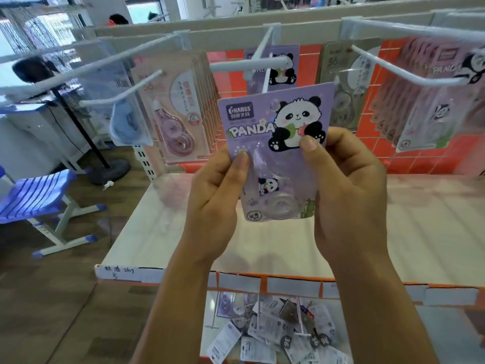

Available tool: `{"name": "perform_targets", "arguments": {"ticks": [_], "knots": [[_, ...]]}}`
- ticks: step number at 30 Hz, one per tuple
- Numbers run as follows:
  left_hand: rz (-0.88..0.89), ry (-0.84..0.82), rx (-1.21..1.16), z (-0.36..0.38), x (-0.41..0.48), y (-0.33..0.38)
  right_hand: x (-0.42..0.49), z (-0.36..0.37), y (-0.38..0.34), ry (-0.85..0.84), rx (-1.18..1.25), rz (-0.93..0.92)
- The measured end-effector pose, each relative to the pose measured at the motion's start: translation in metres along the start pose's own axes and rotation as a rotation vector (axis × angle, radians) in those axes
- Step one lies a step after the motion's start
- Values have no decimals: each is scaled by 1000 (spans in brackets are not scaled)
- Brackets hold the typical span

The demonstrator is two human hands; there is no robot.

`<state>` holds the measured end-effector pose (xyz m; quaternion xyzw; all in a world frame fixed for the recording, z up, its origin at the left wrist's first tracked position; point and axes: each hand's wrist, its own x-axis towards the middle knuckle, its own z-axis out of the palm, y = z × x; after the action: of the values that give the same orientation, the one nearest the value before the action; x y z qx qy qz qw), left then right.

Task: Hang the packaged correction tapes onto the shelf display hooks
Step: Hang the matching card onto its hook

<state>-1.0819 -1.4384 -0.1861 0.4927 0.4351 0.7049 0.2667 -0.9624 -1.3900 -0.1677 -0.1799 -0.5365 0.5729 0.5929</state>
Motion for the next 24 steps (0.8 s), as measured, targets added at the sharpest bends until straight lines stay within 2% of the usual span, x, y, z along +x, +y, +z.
{"name": "perform_targets", "arguments": {"ticks": [6, 12, 17, 24], "knots": [[-1, 1, -115, 2, 3, -2, 0, 6, 5, 3, -18, -11], [3, 85, -211, 7, 4, -3, -1, 10, 8, -6, -15, -9], [50, 184, -224, 9, 8, -7, -3, 15, 11, -11, -60, -46], [74, 193, -204, 12, 7, -11, -3, 12, 14, -7, -49, -32]]}}
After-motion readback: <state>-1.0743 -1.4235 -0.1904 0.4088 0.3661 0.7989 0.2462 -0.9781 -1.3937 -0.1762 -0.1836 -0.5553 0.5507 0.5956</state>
